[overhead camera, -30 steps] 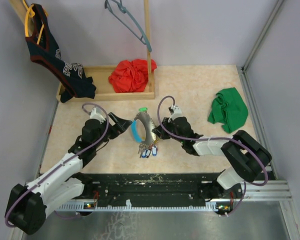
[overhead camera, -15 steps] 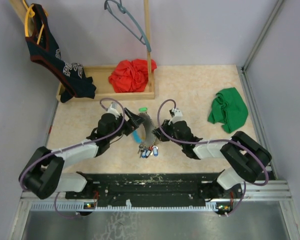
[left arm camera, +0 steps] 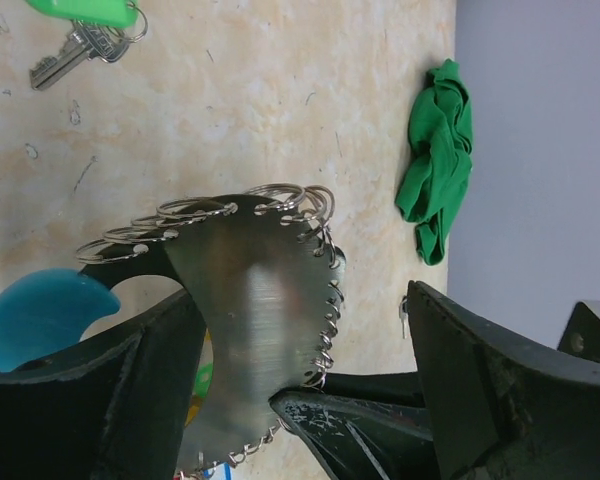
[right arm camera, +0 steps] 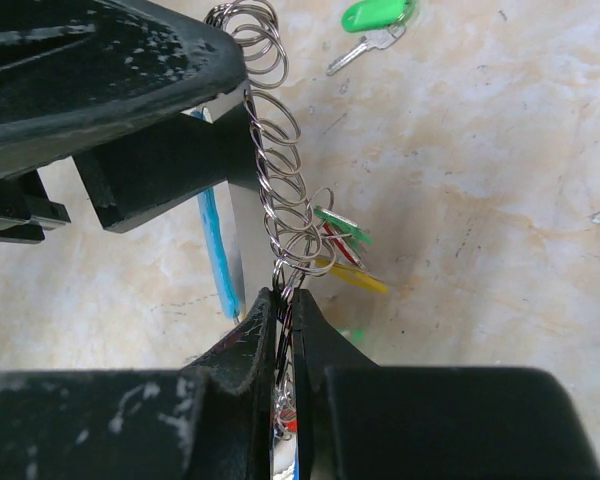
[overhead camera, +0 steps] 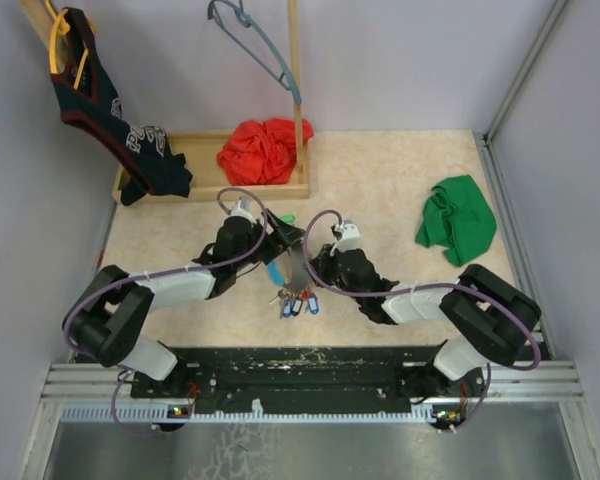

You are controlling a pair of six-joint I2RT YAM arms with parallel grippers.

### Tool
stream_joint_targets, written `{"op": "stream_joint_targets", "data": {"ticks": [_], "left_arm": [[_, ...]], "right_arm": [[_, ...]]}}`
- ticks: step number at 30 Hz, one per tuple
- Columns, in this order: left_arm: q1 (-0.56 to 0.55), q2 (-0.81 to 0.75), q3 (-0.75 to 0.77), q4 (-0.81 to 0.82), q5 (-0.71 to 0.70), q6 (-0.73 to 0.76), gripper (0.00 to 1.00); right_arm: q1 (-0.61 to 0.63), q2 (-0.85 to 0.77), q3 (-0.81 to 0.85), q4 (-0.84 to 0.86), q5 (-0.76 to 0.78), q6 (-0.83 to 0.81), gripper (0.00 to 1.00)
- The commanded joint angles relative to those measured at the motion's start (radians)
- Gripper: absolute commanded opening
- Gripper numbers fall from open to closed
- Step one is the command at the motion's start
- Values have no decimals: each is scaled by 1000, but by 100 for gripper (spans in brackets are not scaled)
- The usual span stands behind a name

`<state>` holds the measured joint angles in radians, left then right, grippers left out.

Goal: Put the keys on the keyring

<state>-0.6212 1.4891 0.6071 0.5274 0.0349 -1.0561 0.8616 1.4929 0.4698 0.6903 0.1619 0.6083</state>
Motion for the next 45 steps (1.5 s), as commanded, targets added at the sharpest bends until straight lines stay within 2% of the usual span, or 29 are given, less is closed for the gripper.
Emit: {"op": "stream_joint_targets", "data": {"ticks": [1,9,10,12,16,22,25,29,34,37,38,41,45], "left_arm": [[-12,41,48,-5,-41,30,83],[-12,68,57,2,-73,51,69],[-12,65,56,-2,-84,58,66],[-12,51,54,-9,-100,77,53],[-11,14,52,-30,-127,153,38],[-10,-66,48,-78,-175,402,25],[-9,-110,60,-140,-175,542,22],[-9,-159,125,-280,-124,725,21],[-13,-184,300,-579,-81,935,21],[-53,-172,414,-798,-163,1030,21],[-85,-165,453,-851,-213,1058,21],[-131,-127,550,-993,-311,1103,21],[-146,-111,618,-1070,-304,1084,21]], "right_arm": [[40,-37,44,76,57,-62,0],[90,-20,62,68,124,-129,0],[98,-17,65,67,134,-139,0],[107,-19,66,66,143,-155,0],[111,-36,61,77,117,-189,1],[111,-124,35,51,70,-261,31],[109,-188,9,30,71,-280,44],[109,-265,-3,-13,79,-335,54],[109,-323,-12,-39,73,-476,58],[109,-353,-66,38,-26,-670,60],[109,-364,-91,78,-5,-675,61],[108,-391,-160,202,41,-682,74],[108,-348,-175,306,-9,-745,74]]}}
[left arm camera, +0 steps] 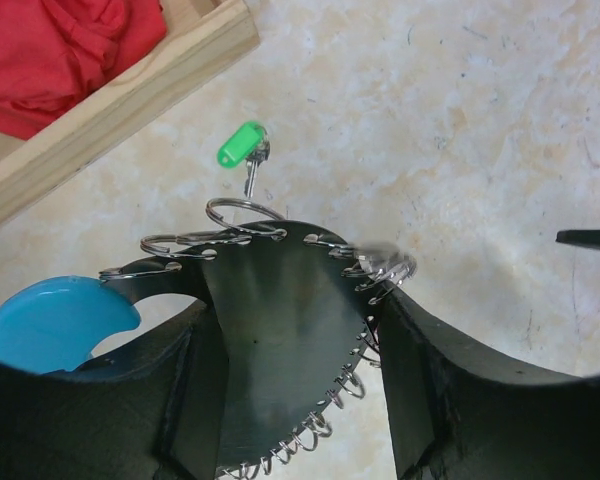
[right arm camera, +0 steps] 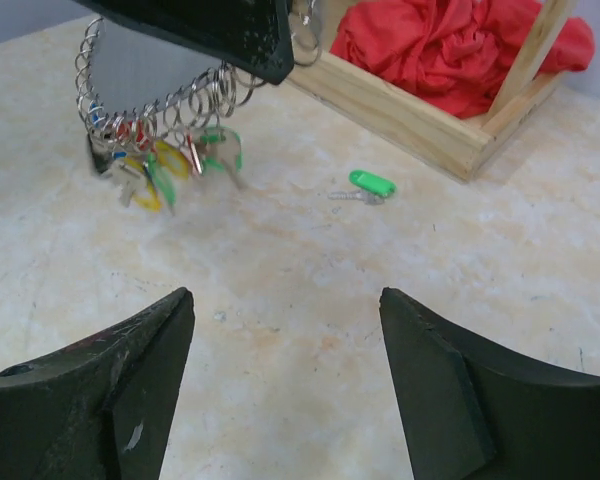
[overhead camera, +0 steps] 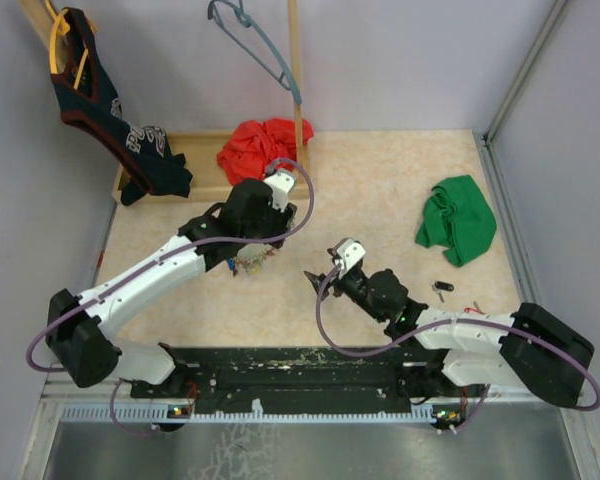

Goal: Put the keys on the keyring

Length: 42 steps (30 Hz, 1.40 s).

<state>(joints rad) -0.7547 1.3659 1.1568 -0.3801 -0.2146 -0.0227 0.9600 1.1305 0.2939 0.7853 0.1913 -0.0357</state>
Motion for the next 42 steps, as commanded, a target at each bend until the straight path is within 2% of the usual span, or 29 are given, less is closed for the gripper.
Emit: {"op": "stream_joint_targets", "data": {"ticks": [1,8,14,26,32,42], "left_arm": [[-14,12,73,-162,-38,40,21],[-32,28,109,-164,46,-34,21],[-38,37,114,-164,79,-82,20],[-50,53,130,-155,107,-149,19],[-57,57,129,-160,113,-151,19],[-62,62,124,-161,115,-161,19]], "right_arm": [[10,39,-5,262,-48,-116,74],[9,248,-49,663,-90,-211,66],[10,400,-44,881,-141,-223,46],[10,476,17,916,-238,-207,44],[9,499,28,939,-209,-211,35],[9,506,55,939,-178,-210,30]]}}
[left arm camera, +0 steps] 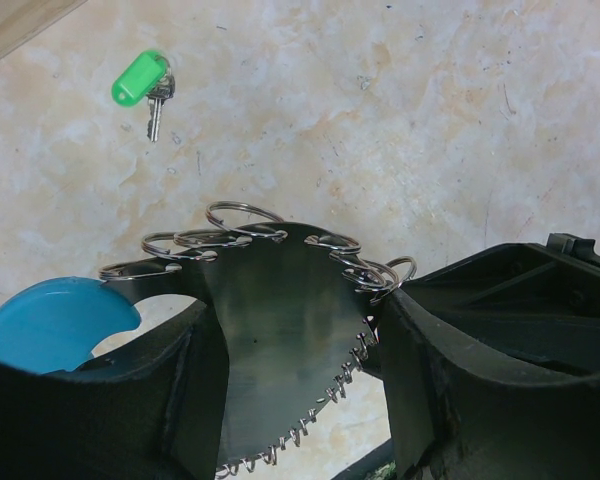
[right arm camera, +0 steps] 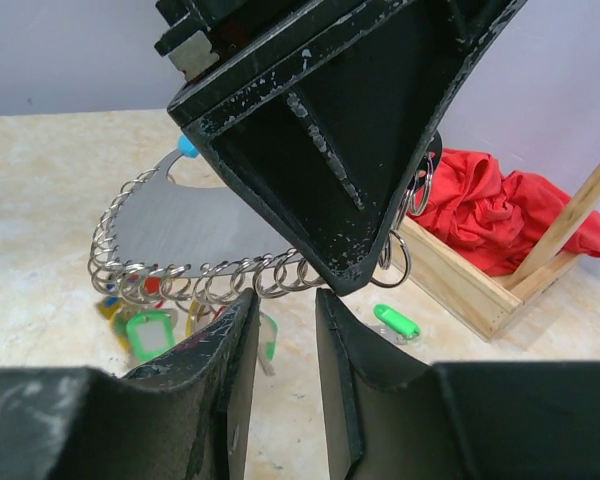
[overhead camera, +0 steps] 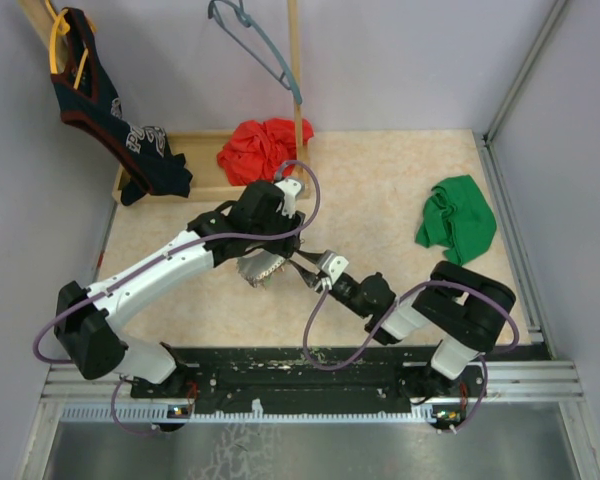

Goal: Put the keys on the keyring

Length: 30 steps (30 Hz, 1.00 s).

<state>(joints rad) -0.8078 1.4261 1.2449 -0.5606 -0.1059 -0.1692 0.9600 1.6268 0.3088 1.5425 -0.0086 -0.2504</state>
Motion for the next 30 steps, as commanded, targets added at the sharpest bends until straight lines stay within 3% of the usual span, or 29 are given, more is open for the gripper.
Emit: {"op": "stream_joint_targets", "data": {"ticks": [1,11,22,25,30], "left_arm": [[-10,2,35,20,8,-17,19],[-13,15,34,27,23,-55,18],[-14,29,29,27,19,-84,18],[-14,22,28,21,16,-83,18],[-14,18,23,3,-16,-75,18]], "right_arm": [[9,12,40,182,27,4,29],[10,15,54,181,59,11,26],[10,2,60,181,123,22,33],[9,2,52,183,146,7,30],[9,-10,42,182,127,-2,14]]}}
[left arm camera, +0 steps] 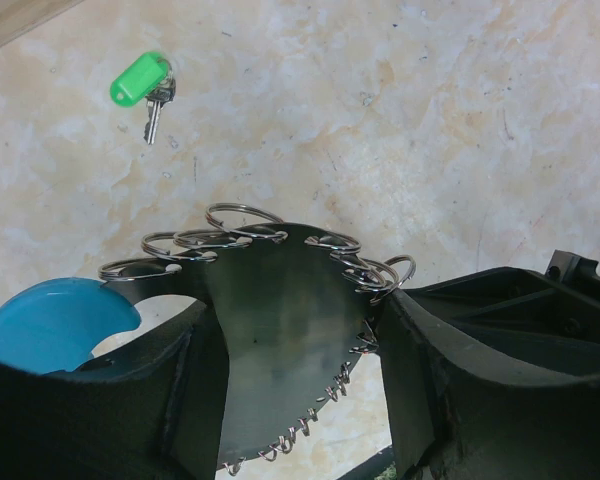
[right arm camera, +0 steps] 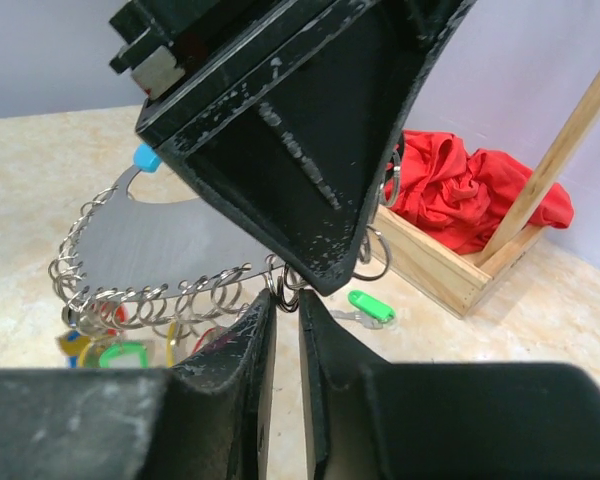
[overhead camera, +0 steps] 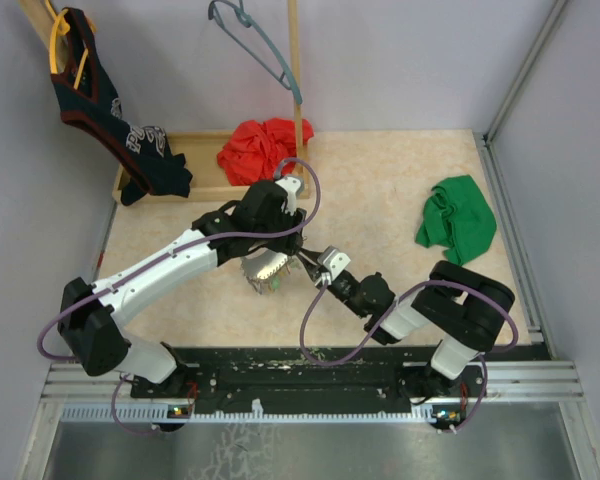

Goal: Put the keys on the keyring

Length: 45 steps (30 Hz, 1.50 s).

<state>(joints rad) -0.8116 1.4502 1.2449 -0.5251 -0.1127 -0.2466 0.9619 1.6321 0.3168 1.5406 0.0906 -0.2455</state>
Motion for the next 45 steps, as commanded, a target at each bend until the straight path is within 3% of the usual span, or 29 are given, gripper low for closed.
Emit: {"op": "stream_joint_targets", "data": {"ticks": [1,6,13,19,24,38,45], "left_arm": [[-11,-6,22,-36,-17,4,18],[-11,-12,21,-37,-24,2,18],[-11,-16,-7,2,12,-21,21],[3,-27,-50,37,-4,-81,41],[52,-61,-153,172,87,-130,53],[280,-131,-470,586,434,-335,75],[299,-213,-595,733,443,-204,76]], "right_arm": [[8,-19,30,183,24,-8,13],[8,-30,8,183,14,-19,1],[8,-35,4,184,0,-27,0],[8,-42,-10,164,-26,-30,0],[8,-84,-19,23,-43,-30,0],[-60,-108,10,-259,-195,42,0],[-95,-104,40,-375,-253,46,0]]}}
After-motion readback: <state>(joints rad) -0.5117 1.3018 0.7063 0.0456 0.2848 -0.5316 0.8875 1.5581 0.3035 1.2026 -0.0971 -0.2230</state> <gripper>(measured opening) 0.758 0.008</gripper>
